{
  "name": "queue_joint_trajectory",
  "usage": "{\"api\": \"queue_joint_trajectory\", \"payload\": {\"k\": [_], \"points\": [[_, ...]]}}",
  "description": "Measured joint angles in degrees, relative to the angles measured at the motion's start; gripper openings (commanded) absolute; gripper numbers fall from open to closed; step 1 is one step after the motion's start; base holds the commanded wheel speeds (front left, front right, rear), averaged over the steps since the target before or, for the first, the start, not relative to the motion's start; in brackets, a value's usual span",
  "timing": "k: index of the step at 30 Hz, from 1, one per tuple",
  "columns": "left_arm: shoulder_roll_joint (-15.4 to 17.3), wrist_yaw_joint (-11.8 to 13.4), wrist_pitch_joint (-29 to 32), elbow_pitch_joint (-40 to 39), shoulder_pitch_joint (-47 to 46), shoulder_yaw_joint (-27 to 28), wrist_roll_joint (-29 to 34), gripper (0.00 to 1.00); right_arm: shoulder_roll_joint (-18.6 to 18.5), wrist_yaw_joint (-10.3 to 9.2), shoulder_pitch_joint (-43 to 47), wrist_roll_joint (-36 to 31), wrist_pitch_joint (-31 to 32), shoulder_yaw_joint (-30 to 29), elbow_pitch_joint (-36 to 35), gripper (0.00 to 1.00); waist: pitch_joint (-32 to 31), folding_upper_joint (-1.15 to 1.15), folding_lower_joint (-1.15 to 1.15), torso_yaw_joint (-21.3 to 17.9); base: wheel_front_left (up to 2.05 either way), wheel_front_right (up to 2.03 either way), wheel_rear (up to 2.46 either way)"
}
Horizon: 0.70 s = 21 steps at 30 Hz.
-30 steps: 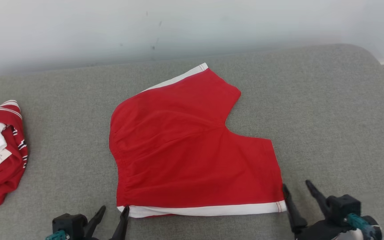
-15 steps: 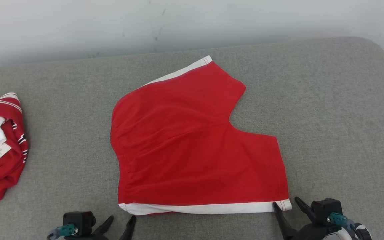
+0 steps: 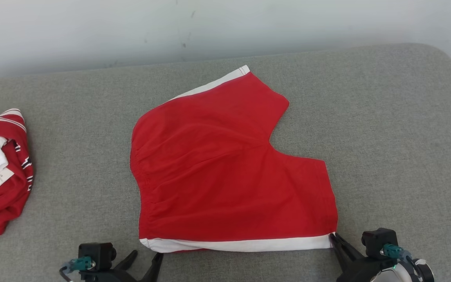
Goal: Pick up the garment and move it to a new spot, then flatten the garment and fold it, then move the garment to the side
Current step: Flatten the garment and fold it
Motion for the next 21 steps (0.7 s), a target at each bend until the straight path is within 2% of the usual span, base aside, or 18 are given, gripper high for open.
{"api": "queue_joint_trajectory", "payload": {"k": [2, 4, 5, 6, 7, 8, 21], "points": [[-0.13, -0.05, 0.01, 0.23, -0.16, -0.21, -0.08, 1.00, 0.00, 0.01, -0.02, 0.01, 0.29, 0.00, 0.13, 0.00, -0.05, 0.00, 0.00, 0.02, 0.00, 0.00, 0.00], [-0.19, -0.21, 0.01, 0.40, -0.29, -0.35, -0.09, 0.85, 0.01, 0.07, -0.03, 0.01, 0.46, 0.04, 0.23, 0.00, -0.12, 0.00, 0.00, 0.03, 0.00, 0.00, 0.00], [-0.19, -0.48, 0.01, 0.44, -0.40, -0.36, -0.14, 0.64, 0.01, 0.08, -0.03, 0.01, 0.48, 0.09, 0.25, 0.00, -0.16, 0.00, 0.00, 0.03, 0.00, 0.00, 0.00], [-0.23, -0.48, 0.01, 0.45, -0.43, -0.37, -0.26, 0.53, 0.01, 0.09, -0.03, 0.01, 0.48, 0.12, 0.26, 0.00, -0.19, 0.00, 0.00, 0.04, 0.00, 0.00, 0.00], [-0.24, -0.47, 0.01, 0.46, -0.43, -0.36, -0.35, 0.65, 0.02, 0.09, -0.03, 0.01, 0.49, 0.14, 0.27, 0.00, -0.23, 0.00, 0.00, 0.05, 0.00, 0.00, 0.00], [-0.21, -0.47, -0.02, 0.45, -0.43, -0.32, -0.35, 1.00, 0.02, 0.09, -0.03, 0.02, 0.49, 0.15, 0.31, 0.00, -0.27, 0.00, 0.00, 0.05, 0.00, 0.00, 0.00], [1.38, -0.99, -1.12, -2.04, -0.41, 0.79, -0.38, 1.00, 0.09, 0.45, -0.03, 0.37, 1.09, 0.54, 0.92, 0.00, -1.00, 0.00, 0.00, 0.08, 0.00, 0.00, 0.00]]}}
